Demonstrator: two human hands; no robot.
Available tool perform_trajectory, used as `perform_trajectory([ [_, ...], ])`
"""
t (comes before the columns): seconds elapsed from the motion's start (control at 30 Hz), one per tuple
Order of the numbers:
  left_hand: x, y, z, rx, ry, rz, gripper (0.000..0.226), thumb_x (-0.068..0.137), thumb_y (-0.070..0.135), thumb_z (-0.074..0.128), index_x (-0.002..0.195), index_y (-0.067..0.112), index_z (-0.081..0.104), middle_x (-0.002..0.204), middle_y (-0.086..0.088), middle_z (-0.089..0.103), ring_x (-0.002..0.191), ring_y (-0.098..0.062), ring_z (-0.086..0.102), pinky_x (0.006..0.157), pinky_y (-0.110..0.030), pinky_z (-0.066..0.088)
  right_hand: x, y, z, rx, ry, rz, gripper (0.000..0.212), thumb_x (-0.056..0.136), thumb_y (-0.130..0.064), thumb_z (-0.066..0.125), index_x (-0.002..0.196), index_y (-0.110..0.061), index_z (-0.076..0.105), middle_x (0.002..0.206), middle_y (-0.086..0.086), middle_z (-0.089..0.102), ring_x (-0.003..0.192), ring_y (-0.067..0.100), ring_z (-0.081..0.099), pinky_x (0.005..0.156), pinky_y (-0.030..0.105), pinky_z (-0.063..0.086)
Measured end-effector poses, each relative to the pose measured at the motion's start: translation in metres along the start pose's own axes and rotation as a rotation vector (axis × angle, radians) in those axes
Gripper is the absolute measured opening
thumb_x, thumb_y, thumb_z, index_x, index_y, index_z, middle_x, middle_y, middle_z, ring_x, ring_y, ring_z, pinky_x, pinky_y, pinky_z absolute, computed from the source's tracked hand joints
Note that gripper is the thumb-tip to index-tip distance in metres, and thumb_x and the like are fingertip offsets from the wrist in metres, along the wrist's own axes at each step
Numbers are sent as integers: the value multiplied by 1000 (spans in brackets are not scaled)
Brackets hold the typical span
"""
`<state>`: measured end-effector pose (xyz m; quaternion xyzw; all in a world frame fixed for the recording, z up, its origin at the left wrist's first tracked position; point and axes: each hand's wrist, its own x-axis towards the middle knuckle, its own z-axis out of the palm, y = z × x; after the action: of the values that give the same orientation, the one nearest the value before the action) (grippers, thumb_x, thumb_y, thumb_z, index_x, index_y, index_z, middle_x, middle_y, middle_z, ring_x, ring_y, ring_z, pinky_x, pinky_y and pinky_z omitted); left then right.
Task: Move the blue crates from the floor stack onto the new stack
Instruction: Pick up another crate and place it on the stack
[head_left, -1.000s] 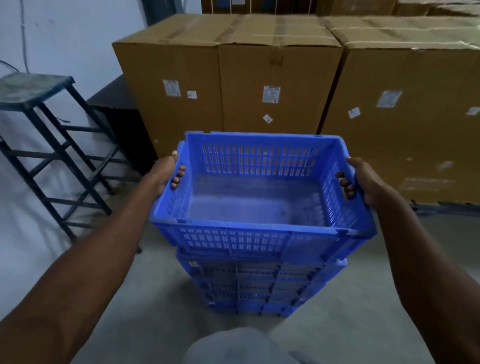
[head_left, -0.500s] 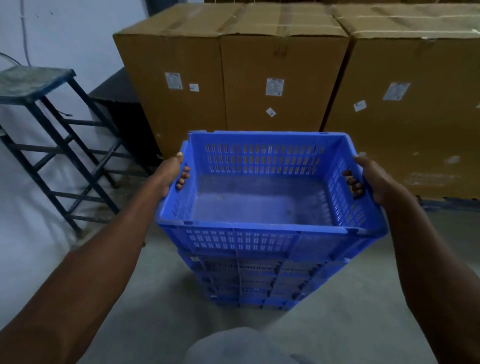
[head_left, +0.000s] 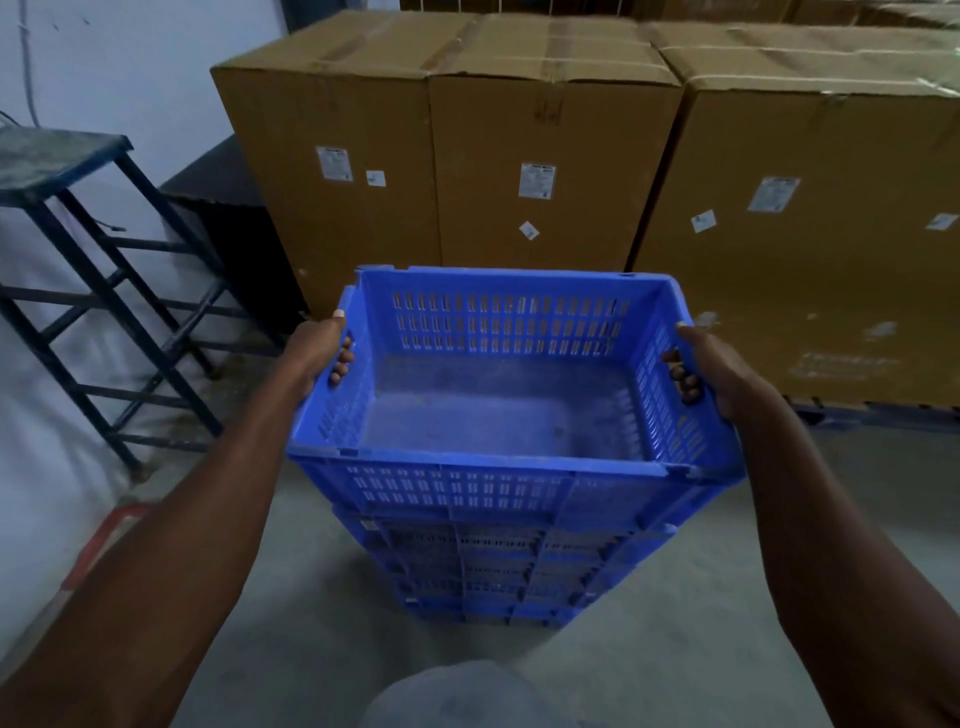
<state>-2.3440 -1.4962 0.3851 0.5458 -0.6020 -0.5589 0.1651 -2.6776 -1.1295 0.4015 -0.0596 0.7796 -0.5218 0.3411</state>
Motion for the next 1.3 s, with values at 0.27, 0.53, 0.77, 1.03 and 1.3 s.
perform_trajectory([
  [0.27,-3,-1,4,137,80,158,47,96,57,51,77,14,48,65,-6,43,49,-23,39,47,-33,35,8,5,2,15,82,-43,47,94,-56,50,86,-10,55,65,4,44,49,19,39,49,34,35],
  [0.53,-23,-1,5,544,205,348,69,94,62,51,141,12,45,144,-15,42,115,-40,57,90,-52,53,-4,4,13,-558,399,-167,70,91,-62,46,132,-5,48,125,24,58,109,42,60,91,52,48],
  [0.77,-59,-2,8,746,342,725,75,98,58,48,158,21,24,167,-9,18,151,-32,21,113,-53,31,-58,-9,57,-748,456,-373,77,95,-65,38,157,-25,17,164,12,18,151,34,9,116,62,10],
  [1.03,-101,-8,20,702,397,884,72,98,61,44,159,27,25,168,-7,17,155,-28,13,124,-49,17,-107,-21,128,-736,314,-570,75,97,-66,35,160,-32,11,169,2,2,154,25,-10,120,56,-4],
  [1.3,-159,-39,-9,620,662,754,68,98,54,48,155,19,37,165,-11,26,152,-31,23,121,-50,23,-142,-42,180,-712,53,-798,70,98,-65,33,159,-36,14,169,-3,2,154,18,-12,121,53,-8],
])
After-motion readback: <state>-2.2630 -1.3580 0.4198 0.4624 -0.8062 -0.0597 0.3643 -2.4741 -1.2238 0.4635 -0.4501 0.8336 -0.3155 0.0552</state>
